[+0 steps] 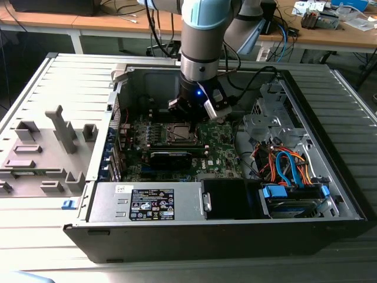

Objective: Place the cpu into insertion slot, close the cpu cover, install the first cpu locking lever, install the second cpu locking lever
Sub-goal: 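Install the first cpu locking lever, then install the second cpu locking lever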

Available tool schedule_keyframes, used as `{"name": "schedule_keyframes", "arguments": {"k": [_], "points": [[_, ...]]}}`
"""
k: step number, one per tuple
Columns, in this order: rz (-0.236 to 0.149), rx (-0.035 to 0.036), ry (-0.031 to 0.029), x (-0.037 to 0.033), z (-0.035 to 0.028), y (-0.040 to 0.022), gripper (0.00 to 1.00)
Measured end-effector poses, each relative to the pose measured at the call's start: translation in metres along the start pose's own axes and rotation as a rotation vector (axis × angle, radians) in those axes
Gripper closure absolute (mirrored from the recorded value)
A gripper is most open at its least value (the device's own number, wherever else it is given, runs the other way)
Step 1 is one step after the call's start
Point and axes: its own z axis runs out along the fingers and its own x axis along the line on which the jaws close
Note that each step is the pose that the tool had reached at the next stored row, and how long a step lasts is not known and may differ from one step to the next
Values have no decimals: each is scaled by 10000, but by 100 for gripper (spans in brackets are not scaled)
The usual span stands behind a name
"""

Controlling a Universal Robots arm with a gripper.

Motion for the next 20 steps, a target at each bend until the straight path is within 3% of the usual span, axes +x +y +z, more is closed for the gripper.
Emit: {"name": "schedule_keyframes", "arguments": {"k": [2,5,16,20], "points": [[0,0,-1,-1,-74,3,89],[0,-11,0,-1,-119,5,89],[0,-13,0,-1,-125,4,89],[0,-15,0,-1,-126,-41,89]]}}
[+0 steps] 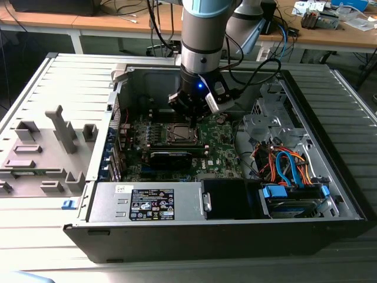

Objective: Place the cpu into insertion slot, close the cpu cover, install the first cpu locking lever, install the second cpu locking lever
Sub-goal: 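Install the second cpu locking lever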

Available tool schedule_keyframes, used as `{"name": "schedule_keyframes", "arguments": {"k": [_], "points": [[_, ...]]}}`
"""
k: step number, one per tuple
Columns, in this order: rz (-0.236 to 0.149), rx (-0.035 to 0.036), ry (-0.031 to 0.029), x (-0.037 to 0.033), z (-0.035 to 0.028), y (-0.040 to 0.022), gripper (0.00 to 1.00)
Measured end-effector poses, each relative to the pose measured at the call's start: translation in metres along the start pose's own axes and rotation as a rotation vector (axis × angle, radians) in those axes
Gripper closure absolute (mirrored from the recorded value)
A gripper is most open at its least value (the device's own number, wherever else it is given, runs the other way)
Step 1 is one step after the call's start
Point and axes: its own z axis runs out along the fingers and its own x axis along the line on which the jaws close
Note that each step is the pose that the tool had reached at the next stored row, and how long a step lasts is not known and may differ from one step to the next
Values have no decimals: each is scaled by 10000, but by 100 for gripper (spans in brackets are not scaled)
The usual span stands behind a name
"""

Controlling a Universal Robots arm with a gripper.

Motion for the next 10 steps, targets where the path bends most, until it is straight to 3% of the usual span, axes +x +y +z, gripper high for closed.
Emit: {"name": "schedule_keyframes", "arguments": {"k": [5,10], "points": [[-1,2,1,0,9,-37,89],[0,-7,-1,3,52,-124,89]]}}
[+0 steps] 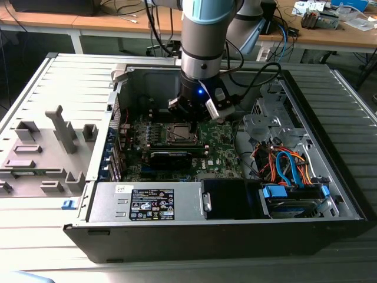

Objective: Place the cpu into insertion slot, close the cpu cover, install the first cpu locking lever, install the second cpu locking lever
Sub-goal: 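Install the second cpu locking lever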

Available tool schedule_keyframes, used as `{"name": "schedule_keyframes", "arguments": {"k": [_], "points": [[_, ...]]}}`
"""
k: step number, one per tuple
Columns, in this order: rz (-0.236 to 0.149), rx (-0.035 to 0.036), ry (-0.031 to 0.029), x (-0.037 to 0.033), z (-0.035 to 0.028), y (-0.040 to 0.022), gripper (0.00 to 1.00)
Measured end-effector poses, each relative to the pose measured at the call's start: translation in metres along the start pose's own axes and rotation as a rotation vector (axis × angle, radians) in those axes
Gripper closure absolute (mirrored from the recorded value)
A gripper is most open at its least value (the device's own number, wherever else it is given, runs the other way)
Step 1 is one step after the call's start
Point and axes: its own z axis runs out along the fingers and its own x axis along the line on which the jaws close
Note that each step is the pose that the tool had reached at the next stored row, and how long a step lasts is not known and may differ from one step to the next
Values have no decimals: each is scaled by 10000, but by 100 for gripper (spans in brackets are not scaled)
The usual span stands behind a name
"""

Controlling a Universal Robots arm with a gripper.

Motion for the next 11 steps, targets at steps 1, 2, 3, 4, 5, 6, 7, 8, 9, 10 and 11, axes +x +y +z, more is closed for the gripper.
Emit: {"name": "schedule_keyframes", "arguments": {"k": [1,2,3,4,5,6,7,8,9,10,11], "points": [[0,-33,-1,1,11,-35,89],[0,-49,0,1,18,-60,89],[0,-52,-1,2,36,-77,89],[-4,-56,-2,3,50,-80,89],[-9,-73,0,5,61,-83,89],[-13,-107,-1,7,72,-87,89],[-19,-135,-1,9,83,-94,89],[-26,-160,-2,12,95,-104,89],[-33,-169,-2,15,103,-114,89],[-40,-176,-1,19,110,-125,89],[-48,-178,-1,23,117,-134,89]]}}
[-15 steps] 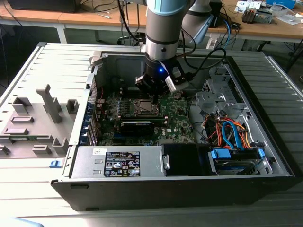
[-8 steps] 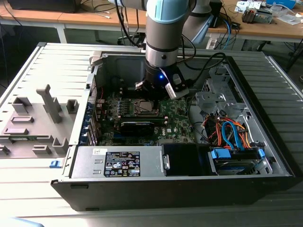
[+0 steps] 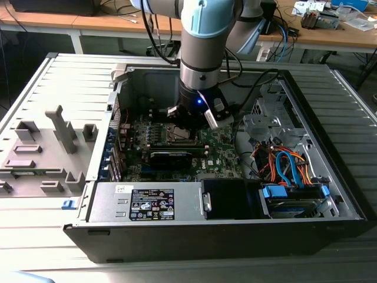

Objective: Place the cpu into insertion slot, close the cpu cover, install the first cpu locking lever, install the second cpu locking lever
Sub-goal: 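Install the second cpu locking lever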

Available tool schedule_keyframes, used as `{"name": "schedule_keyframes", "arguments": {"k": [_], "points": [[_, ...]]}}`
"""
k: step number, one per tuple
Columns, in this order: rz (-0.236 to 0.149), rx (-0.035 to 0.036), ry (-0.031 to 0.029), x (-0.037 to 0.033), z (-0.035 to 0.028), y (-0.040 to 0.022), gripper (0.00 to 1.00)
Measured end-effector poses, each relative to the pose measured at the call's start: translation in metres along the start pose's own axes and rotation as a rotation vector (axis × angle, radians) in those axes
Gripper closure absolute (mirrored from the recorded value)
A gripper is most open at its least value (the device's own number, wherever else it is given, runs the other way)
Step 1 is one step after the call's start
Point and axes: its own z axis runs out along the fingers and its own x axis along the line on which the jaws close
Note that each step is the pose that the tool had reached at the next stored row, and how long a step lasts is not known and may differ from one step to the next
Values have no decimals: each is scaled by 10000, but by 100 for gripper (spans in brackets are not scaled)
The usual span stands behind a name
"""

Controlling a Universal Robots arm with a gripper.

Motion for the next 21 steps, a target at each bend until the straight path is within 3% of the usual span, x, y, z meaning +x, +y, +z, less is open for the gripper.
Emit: {"name": "schedule_keyframes", "arguments": {"k": [2,11,14,16,17,18,19,21], "points": [[-9,-2,1,14,13,-15,89],[-9,-4,1,198,81,-20,89],[-9,-27,1,279,83,-77,89],[-10,-212,-5,302,82,-108,89],[-7,-368,-11,322,80,-138,89],[-6,-569,-17,348,77,-166,89],[-5,-708,-21,371,76,-183,89],[-5,-829,-27,410,75,-200,89]]}}
